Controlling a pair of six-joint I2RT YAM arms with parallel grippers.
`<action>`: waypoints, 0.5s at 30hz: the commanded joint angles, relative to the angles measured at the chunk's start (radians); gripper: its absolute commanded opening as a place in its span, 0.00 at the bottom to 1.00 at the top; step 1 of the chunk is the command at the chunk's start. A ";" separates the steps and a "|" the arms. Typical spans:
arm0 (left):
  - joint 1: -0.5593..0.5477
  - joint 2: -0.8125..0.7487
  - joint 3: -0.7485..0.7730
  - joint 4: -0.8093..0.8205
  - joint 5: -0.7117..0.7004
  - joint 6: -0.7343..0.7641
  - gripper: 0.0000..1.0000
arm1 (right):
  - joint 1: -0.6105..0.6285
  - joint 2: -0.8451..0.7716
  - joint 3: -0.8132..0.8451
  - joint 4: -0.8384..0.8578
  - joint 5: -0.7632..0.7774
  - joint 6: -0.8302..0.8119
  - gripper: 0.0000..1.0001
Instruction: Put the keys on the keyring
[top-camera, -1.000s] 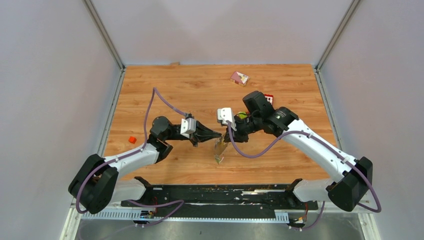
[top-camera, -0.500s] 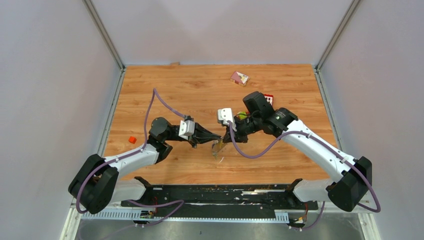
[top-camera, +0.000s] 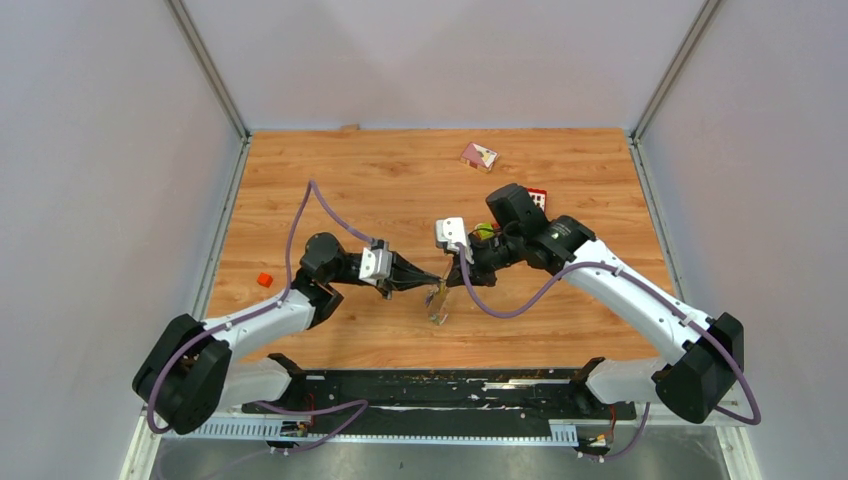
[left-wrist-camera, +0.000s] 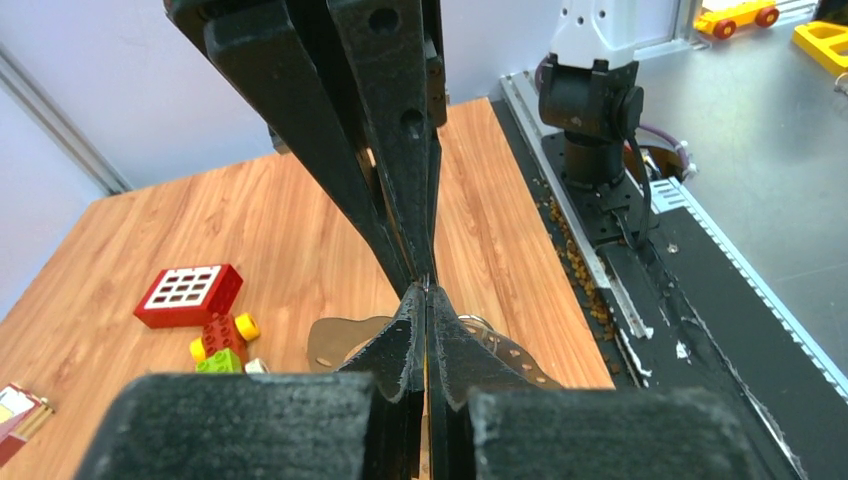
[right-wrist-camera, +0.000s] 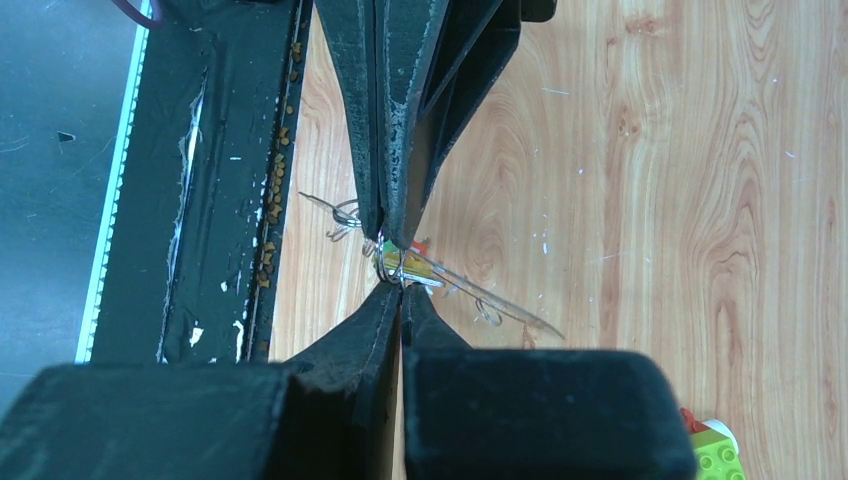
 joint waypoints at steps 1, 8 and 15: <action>-0.005 -0.035 0.021 -0.091 0.028 0.102 0.00 | -0.012 -0.035 0.035 0.019 -0.034 -0.038 0.00; -0.005 -0.036 0.020 -0.052 -0.010 0.075 0.00 | -0.013 -0.033 0.039 -0.027 -0.050 -0.058 0.00; -0.005 -0.034 0.034 -0.127 -0.063 0.135 0.00 | -0.014 -0.030 0.063 -0.059 -0.054 -0.062 0.00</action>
